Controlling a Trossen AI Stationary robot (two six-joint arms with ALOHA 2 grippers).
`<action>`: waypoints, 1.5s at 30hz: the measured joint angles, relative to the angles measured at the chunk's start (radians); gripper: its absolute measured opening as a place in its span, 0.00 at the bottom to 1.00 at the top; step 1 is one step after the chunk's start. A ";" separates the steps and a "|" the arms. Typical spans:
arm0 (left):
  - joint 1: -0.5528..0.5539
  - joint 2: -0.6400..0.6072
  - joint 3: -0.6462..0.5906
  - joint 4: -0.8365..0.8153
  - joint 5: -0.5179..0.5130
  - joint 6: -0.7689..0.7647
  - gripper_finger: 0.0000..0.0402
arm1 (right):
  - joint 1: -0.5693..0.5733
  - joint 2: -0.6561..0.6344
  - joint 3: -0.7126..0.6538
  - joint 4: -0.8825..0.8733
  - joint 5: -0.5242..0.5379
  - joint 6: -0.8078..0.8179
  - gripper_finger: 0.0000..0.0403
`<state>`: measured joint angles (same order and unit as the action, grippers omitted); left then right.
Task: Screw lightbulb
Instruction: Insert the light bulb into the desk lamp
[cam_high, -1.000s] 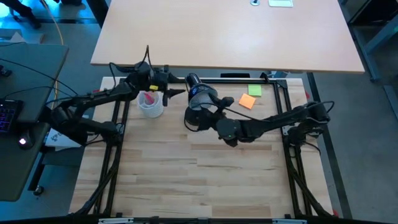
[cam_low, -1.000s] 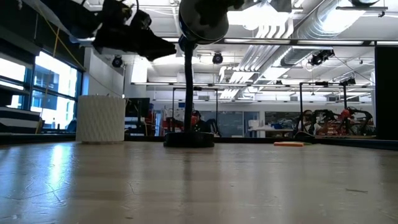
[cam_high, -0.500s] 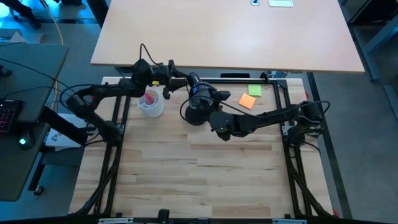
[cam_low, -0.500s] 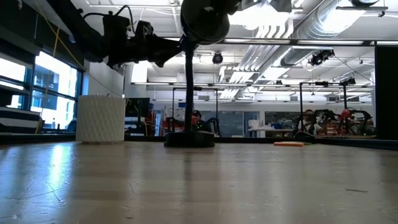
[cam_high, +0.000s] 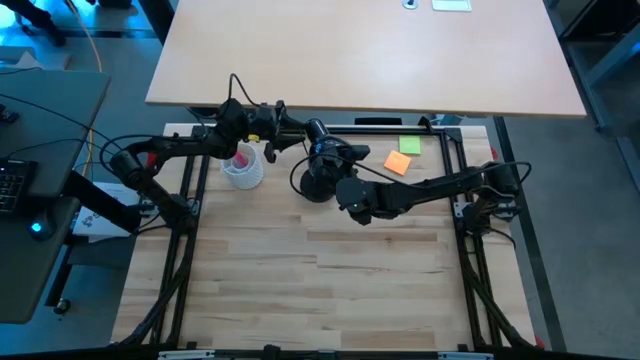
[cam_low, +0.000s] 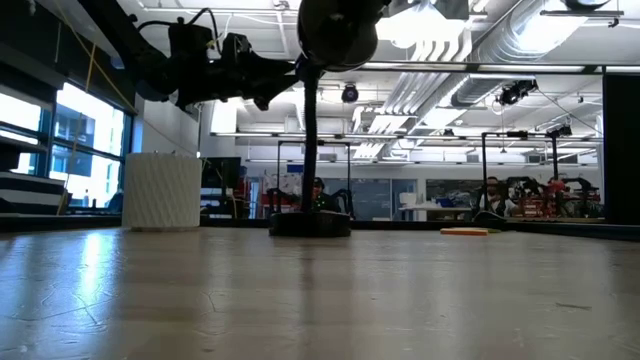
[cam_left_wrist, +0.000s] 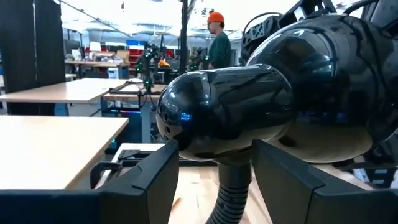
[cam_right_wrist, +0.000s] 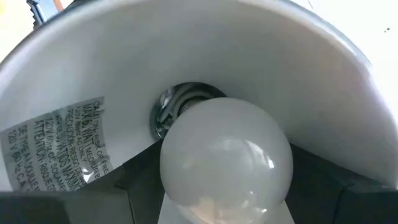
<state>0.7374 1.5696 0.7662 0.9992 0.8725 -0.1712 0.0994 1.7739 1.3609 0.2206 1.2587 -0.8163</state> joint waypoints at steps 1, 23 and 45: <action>-0.001 0.000 0.000 0.001 0.002 -0.006 0.48 | 0.000 0.000 0.000 -0.003 0.001 0.017 0.64; -0.120 -0.034 -0.001 -0.005 -0.143 0.104 0.48 | 0.045 -0.103 -0.002 -0.119 -0.018 0.563 0.64; -0.200 -0.054 -0.003 -0.093 -0.238 0.307 0.45 | 0.006 -0.235 0.002 -0.607 -0.281 1.394 0.64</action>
<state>0.5370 1.5156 0.7631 0.9061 0.6343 0.1357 0.1053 1.5391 1.3624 -0.3867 0.9772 0.5781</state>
